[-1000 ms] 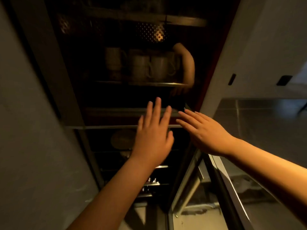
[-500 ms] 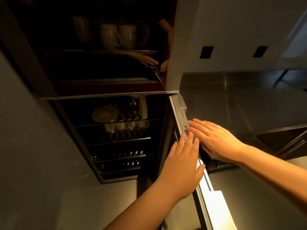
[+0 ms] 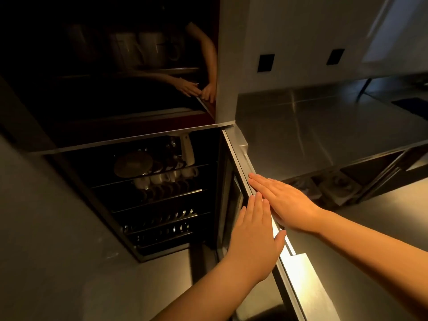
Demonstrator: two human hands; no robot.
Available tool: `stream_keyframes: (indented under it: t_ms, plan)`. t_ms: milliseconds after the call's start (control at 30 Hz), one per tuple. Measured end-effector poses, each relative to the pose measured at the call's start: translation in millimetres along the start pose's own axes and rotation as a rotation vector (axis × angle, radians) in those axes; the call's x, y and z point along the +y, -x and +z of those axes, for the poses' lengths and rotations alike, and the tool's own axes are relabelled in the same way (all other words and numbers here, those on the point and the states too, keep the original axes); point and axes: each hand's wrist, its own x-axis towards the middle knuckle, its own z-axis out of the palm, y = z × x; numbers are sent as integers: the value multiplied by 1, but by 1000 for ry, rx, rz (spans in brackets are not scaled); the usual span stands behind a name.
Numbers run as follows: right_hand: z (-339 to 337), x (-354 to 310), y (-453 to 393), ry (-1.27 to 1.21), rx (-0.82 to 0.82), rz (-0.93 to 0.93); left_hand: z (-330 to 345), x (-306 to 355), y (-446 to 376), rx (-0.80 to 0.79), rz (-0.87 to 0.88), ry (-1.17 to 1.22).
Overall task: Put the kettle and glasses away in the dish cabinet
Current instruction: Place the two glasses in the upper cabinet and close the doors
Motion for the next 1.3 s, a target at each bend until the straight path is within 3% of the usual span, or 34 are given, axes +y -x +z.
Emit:
stream_keyframes:
  t_ms: [533,667,967,1300]
  plan:
    - [18,-91,-43,14,88,232,-47,-82,35,-11,98,42]
    - [22,-118,-67,-22,128,244,-61,-102,43,12,26,8]
    - [32,-134,-123,30,54,108,-89,-154,42,29,-153,-210]
    - [56,-131,-177,-70,130,-40,-55,-196,16,284,-462,-472]
